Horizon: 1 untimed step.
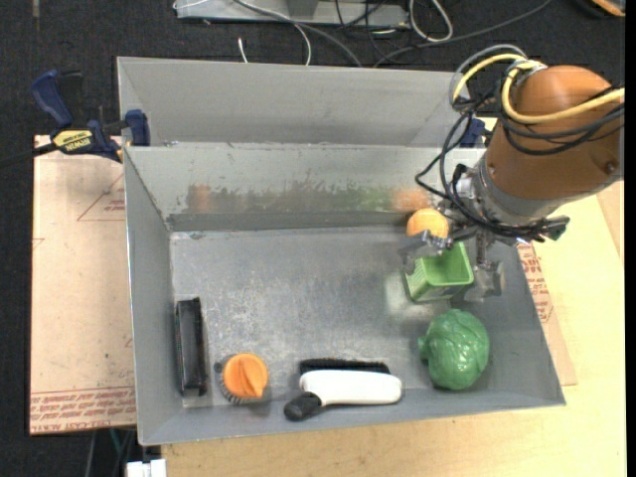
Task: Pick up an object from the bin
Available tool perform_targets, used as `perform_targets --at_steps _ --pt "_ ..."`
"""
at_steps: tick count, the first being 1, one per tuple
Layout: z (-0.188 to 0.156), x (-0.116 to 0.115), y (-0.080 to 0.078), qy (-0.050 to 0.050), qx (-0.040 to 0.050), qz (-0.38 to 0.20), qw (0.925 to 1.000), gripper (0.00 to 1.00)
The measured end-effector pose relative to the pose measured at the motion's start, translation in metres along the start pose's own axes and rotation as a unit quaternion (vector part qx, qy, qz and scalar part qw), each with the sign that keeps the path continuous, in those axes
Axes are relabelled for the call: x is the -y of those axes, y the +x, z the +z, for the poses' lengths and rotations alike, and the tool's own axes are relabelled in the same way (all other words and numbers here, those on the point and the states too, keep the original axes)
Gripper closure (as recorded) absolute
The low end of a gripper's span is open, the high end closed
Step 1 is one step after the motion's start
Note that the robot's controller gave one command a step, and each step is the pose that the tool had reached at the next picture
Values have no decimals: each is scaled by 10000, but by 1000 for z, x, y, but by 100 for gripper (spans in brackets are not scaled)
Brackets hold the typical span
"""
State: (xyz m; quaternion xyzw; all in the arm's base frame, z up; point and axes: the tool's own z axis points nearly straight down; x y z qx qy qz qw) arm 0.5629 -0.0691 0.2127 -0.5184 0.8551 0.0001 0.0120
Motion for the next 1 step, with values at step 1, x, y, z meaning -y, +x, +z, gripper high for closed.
perform_targets --at_steps 1 --pt "0 36 -9 -24 -7 -51 10000 0"
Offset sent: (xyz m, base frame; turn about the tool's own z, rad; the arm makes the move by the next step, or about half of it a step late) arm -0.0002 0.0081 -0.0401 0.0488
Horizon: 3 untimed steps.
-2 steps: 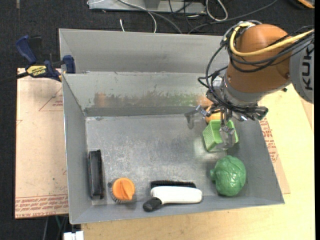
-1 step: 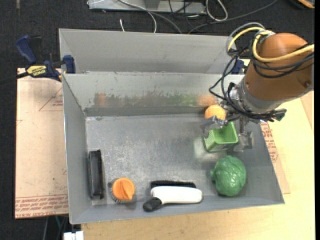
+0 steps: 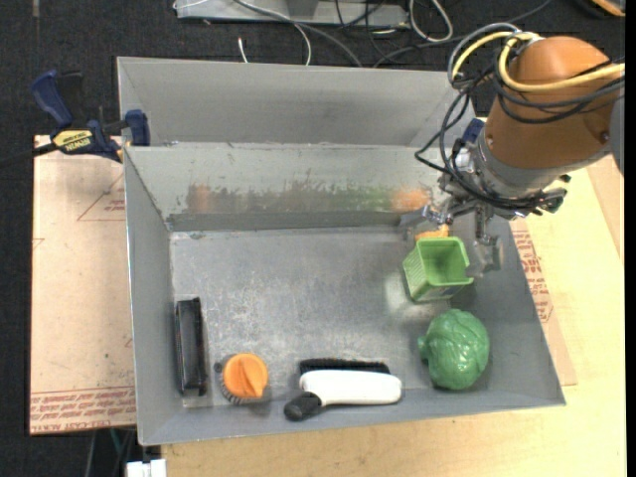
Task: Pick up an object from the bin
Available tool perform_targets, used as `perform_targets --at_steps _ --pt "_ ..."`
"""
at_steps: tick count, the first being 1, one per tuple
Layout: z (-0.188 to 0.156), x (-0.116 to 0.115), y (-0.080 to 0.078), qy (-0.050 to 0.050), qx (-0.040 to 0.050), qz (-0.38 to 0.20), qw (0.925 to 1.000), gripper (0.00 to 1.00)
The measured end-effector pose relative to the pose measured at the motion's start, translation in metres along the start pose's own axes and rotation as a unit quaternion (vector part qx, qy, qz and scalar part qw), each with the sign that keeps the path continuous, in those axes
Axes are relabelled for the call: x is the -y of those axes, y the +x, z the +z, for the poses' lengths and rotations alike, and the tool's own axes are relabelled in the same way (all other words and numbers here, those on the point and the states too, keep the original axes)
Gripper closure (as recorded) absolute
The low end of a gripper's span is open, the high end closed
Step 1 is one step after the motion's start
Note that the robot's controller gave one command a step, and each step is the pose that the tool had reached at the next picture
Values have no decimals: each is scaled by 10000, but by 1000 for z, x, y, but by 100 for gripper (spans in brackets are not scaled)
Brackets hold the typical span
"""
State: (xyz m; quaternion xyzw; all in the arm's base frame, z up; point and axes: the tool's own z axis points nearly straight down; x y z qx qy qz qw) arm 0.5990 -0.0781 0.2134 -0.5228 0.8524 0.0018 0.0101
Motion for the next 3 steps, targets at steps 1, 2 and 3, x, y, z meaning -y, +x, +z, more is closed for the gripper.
perform_targets --at_steps 1,2,3 --pt "28 -25 -1 14 6 198 9998 0" --pt "69 26 3 56 46 194 9998 100" --pt "69 26 3 56 47 194 9998 100"
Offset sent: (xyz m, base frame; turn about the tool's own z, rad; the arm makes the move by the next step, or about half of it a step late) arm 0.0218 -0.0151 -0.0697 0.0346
